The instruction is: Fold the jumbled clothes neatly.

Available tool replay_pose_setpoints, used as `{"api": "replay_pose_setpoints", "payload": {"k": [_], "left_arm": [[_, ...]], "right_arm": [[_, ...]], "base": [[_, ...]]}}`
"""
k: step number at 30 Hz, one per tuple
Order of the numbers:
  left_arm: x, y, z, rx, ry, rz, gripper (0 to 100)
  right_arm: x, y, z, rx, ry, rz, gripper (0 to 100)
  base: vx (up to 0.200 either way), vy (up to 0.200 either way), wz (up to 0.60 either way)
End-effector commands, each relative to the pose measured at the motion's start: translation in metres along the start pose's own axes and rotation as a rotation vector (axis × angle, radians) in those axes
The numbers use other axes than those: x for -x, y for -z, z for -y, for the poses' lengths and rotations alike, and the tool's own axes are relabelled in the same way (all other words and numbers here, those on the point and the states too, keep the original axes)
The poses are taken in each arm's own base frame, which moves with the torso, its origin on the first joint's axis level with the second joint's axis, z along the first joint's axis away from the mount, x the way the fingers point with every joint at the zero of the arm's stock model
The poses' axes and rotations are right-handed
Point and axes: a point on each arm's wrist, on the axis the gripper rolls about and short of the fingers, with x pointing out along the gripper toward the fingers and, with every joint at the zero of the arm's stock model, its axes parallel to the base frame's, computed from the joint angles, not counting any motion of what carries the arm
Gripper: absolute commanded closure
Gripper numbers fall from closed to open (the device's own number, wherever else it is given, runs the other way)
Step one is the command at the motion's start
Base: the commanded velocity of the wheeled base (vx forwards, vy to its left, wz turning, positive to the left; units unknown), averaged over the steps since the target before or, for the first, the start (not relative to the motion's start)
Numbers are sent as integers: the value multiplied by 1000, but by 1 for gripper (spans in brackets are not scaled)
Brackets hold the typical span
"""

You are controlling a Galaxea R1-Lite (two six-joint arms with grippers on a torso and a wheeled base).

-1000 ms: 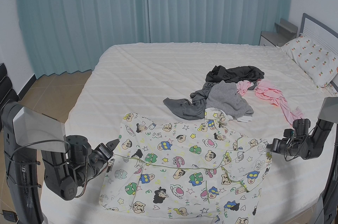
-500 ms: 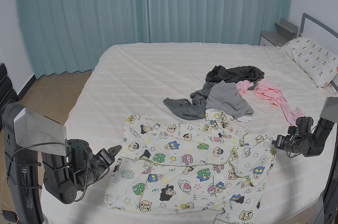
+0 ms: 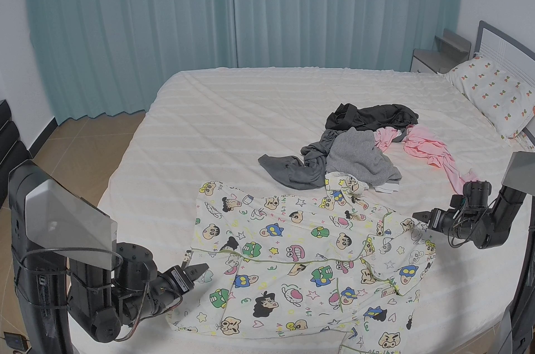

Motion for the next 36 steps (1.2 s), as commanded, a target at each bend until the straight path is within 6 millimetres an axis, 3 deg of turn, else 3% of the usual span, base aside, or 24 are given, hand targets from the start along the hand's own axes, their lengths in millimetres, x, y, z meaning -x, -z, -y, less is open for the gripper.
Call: {"api": "replay_pose_setpoints", "payload": {"k": [1,7,15,35,36], "left_arm": [[6,14,6,-38,21,-45,0],[10,26,8,-68,20,-95,0],[-9,54,10,-139,-38,-94,0],[-21,52,20,-99,0,-48,0],[-21,53,20,-100,-2,-47,100]], "right_arm": [[32,1,-29,-94,-44,15,0],[48,19,-34,-199,-100,19,0],[36,36,-28,-181,-140,70,0],[36,35,-29,-179,-148,77,0],[36,35,-29,-178,-148,78,0]], "base": [[0,0,0],[0,0,0],[0,0,0],[0,0,0],[0,0,0]]}}
